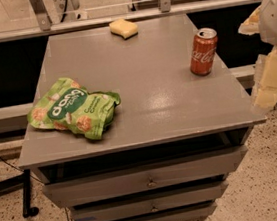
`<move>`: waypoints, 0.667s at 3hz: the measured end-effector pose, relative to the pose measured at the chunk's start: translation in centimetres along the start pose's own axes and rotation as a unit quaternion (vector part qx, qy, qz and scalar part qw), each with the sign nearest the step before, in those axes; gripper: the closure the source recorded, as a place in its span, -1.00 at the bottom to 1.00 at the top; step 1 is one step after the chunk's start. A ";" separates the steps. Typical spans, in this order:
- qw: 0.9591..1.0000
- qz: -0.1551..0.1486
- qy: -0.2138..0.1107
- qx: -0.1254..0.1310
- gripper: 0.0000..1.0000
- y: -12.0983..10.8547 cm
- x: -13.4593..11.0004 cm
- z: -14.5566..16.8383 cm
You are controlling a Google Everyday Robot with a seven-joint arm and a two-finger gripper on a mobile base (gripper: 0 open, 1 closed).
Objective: Move coke can near sponge
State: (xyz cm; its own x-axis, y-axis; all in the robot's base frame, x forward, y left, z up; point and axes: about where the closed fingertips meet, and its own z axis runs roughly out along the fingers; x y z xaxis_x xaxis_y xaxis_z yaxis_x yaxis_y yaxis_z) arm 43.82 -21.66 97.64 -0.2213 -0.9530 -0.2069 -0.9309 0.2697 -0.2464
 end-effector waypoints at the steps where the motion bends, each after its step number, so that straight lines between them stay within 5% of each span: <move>1: 1.000 0.004 -0.004 0.005 -1.00 -0.2 0.0 0.1; 2: 0.999 0.028 -0.036 0.017 -1.00 -1.7 0.5 1.4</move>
Offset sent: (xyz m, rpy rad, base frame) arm 0.0613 -0.0273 -0.0369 0.2405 -0.1090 -0.1294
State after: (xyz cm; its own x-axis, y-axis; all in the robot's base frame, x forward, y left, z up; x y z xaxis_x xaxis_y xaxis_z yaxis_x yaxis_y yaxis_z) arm 45.70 -22.40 96.64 -0.2507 -0.9241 -0.2885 -0.9066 0.3286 -0.2647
